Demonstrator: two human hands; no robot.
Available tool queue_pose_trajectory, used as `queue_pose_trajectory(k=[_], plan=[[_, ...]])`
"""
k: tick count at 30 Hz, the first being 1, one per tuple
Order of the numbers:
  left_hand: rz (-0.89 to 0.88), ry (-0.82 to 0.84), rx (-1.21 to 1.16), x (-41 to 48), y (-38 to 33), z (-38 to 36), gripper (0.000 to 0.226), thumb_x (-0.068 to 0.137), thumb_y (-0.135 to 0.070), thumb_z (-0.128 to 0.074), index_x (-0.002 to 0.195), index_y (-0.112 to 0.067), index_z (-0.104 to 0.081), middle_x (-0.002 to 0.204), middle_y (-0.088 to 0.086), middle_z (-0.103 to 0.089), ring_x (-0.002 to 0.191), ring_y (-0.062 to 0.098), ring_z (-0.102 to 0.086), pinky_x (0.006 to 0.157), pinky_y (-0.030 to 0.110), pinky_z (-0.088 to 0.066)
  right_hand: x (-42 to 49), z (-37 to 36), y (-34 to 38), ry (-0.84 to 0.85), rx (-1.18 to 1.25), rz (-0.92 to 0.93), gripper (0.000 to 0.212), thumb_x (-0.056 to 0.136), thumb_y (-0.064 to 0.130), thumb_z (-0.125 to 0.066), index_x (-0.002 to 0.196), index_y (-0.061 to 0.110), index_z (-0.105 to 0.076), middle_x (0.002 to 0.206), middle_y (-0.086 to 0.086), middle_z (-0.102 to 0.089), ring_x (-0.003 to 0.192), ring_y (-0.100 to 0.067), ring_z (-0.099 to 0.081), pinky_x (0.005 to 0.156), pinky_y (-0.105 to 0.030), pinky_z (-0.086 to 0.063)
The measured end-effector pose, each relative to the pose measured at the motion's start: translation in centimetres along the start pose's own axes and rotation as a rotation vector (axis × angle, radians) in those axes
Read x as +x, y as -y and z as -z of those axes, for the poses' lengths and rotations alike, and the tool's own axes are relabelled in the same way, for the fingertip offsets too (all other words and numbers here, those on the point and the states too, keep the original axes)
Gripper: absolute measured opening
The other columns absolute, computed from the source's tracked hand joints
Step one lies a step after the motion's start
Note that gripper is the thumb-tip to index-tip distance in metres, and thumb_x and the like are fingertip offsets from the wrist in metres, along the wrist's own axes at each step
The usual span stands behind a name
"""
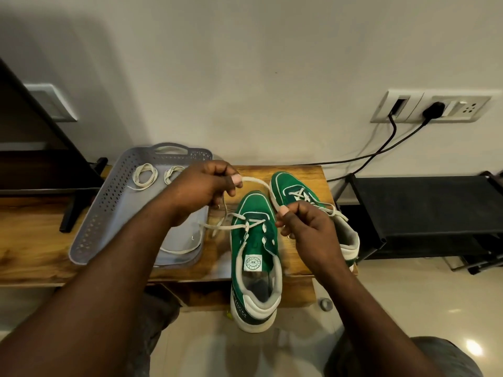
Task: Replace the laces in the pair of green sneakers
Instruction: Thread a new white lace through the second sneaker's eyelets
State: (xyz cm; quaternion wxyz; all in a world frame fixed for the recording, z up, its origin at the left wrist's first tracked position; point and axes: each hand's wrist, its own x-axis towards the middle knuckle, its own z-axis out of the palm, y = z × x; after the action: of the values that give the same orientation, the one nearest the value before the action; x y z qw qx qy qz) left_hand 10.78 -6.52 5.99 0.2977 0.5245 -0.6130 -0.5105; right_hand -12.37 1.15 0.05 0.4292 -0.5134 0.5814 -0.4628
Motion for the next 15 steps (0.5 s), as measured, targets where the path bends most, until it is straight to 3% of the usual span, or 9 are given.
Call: queue_pose_trajectory(k=[2,6,8,11,15], plan=[[0.006,-0.036,-0.078,-0.1,0.0,0.6,0.014,0.102,-0.017,-0.063,0.095,-0.010,-0.073,0.076,0.002,-0.067,0.059,0.014,-0.047,0.059,0.030,-0.043,-0.2,-0.4,-0.3,0.055,-0.154,-0.040,0.014,0.097,0.039,-0.072,0.096,0.025,-0.070,0.091,0.005,-0.074,0.084,-0.010,-0.069,0.071,-0.028,-0.056],[0.012,-0.108,-0.070,-0.2,0.4,1.2,0.015,0.101,-0.019,-0.065,0.094,-0.011,-0.076,0.077,0.003,-0.069,0.070,0.014,-0.055,0.066,0.030,-0.046,-0.6,-1.5,-1.7,0.218,-0.664,-0.036,0.066,0.077,0.067,-0.079,0.131,0.034,-0.059,0.128,0.014,-0.056,0.114,-0.009,-0.056,0.094,-0.038,-0.054],[-0.030,-0.221,-0.084,-0.1,0.5,1.4,0.014,0.100,-0.016,-0.067,0.090,-0.013,-0.077,0.074,0.000,-0.070,0.073,0.012,-0.061,0.074,0.032,-0.049,-0.8,-2.1,-2.2,0.205,-0.761,0.017,0.068,0.079,0.057,-0.080,0.138,0.033,-0.054,0.136,0.011,-0.053,0.121,-0.013,-0.055,0.100,-0.039,-0.053],[-0.153,-0.368,-0.136,-0.1,0.2,1.8,0.014,0.101,-0.011,-0.064,0.092,-0.006,-0.074,0.076,0.001,-0.071,0.072,0.004,-0.066,0.077,0.024,-0.049,-0.6,-2.1,-2.3,0.130,-0.749,0.049,0.051,0.085,0.029,-0.076,0.133,0.029,-0.061,0.133,0.007,-0.062,0.114,-0.016,-0.063,0.095,-0.034,-0.055],[-0.232,-0.362,-0.516,-0.6,-0.5,2.7,0.014,0.105,-0.011,-0.057,0.097,-0.008,-0.067,0.073,0.001,-0.063,0.064,0.015,-0.063,0.064,0.026,-0.055,-0.5,-1.8,-2.0,0.057,-0.699,-0.004,0.044,0.085,0.010,-0.065,0.126,0.026,-0.064,0.133,0.005,-0.068,0.113,-0.020,-0.065,0.095,-0.037,-0.055]])
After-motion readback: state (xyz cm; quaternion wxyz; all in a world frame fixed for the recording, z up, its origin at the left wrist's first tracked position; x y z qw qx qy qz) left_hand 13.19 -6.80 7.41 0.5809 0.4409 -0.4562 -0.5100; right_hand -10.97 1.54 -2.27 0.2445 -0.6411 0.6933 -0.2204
